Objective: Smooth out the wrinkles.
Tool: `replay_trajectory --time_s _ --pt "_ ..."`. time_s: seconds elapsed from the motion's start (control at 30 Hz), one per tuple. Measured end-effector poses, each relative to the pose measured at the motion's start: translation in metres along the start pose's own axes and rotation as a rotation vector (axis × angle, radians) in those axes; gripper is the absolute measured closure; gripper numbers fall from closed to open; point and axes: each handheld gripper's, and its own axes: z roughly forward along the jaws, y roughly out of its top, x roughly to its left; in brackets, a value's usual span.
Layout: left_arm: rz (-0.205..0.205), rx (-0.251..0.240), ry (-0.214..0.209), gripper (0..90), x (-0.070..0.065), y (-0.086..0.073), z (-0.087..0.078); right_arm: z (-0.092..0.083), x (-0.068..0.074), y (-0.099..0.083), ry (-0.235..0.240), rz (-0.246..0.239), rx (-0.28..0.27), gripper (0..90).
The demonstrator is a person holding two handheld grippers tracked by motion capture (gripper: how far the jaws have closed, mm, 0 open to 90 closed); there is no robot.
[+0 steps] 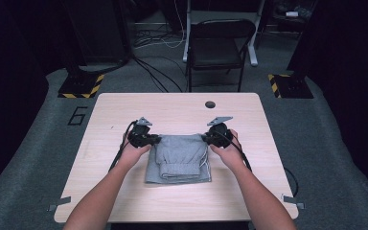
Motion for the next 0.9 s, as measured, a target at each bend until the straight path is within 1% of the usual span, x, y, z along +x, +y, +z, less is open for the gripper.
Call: replay_trajectory --time_s 0.03,0.07,0.1,0.13,0.17,0.23,0.27,0.3,0.37,0.4,0.43,0.5,0.53,0.57,0.7,0.73,0.77,0.83,0.87,0.9 --pt "0.0 0.0 0.0 77.6 0.0 0.0 0.0 0.001 -0.001 0.001 0.005 -0.012 0.009 75.5" --pt "-0.001 0.001 0.007 77.6 0.001 0.001 0.001 0.002 -0.001 0.002 -0.007 -0.015 0.007 75.5" --pt "0.002 0.003 0.009 77.5 0.002 0.001 0.0 0.003 0.0 0.003 -0.008 -0.009 0.003 75.5" --pt "-0.003 0.0 0.01 77.5 0.002 0.001 0.0 0.003 0.0 0.003 -0.008 -0.005 0.007 75.6" --pt "-0.002 -0.003 0.008 77.4 0.003 0.001 0.0 0.005 -0.001 0.004 -0.008 0.005 -0.006 75.5" --pt "-0.007 -0.001 0.01 77.2 0.005 0.001 0.001 0.006 -0.002 0.002 -0.005 0.0 0.006 75.5" --pt "-0.01 -0.002 0.009 77.1 0.005 0.001 0.002 0.007 -0.002 0.002 -0.011 0.001 0.006 75.6" --pt "-0.008 0.004 0.012 77.1 0.005 0.0 0.003 0.007 -0.002 0.002 -0.012 0.003 0.014 75.6" --pt "-0.008 0.007 0.017 77.0 0.006 -0.001 0.006 0.008 -0.001 0.002 -0.015 0.01 0.012 75.6" --pt "-0.015 0.008 0.016 77.0 0.006 -0.001 0.006 0.008 -0.001 0.002 -0.015 0.008 0.01 75.6" --pt "-0.017 0.007 0.02 77.0 0.007 -0.001 0.007 0.008 -0.002 0.002 -0.014 -0.006 0.015 75.6" --pt "-0.022 0.003 0.025 76.9 0.006 -0.002 0.009 0.009 0.0 0.002 -0.023 0.019 0.02 75.5" --pt "-0.026 0.006 0.025 76.8 0.006 -0.002 0.009 0.01 -0.001 0.002 -0.02 0.004 0.016 75.6" --pt "-0.029 0.008 0.03 76.7 0.007 -0.002 0.01 0.011 -0.001 0.001 -0.02 0.013 0.021 75.6" --pt "-0.039 0.013 0.043 76.1 0.007 -0.003 0.013 0.014 -0.002 0.001 -0.022 0.02 0.024 75.5" --pt "-0.04 0.016 0.04 75.8 0.007 -0.003 0.013 0.015 -0.002 0.001 -0.022 0.023 0.018 75.4" --pt "-0.036 0.018 0.041 75.4 0.008 -0.003 0.012 0.015 -0.002 0.001 -0.024 0.024 0.02 74.9" --pt "-0.054 0.011 0.038 72.5 0.007 -0.003 0.012 0.015 -0.001 0.001 -0.026 0.029 0.015 71.8" --pt "-0.06 0.014 0.034 70.5 0.007 -0.003 0.012 0.014 -0.002 0.001 -0.031 0.027 0.019 70.5" --pt "-0.06 0.01 0.04 67.3 0.008 -0.003 0.011 0.014 -0.002 0.001 -0.034 0.028 0.015 68.2"
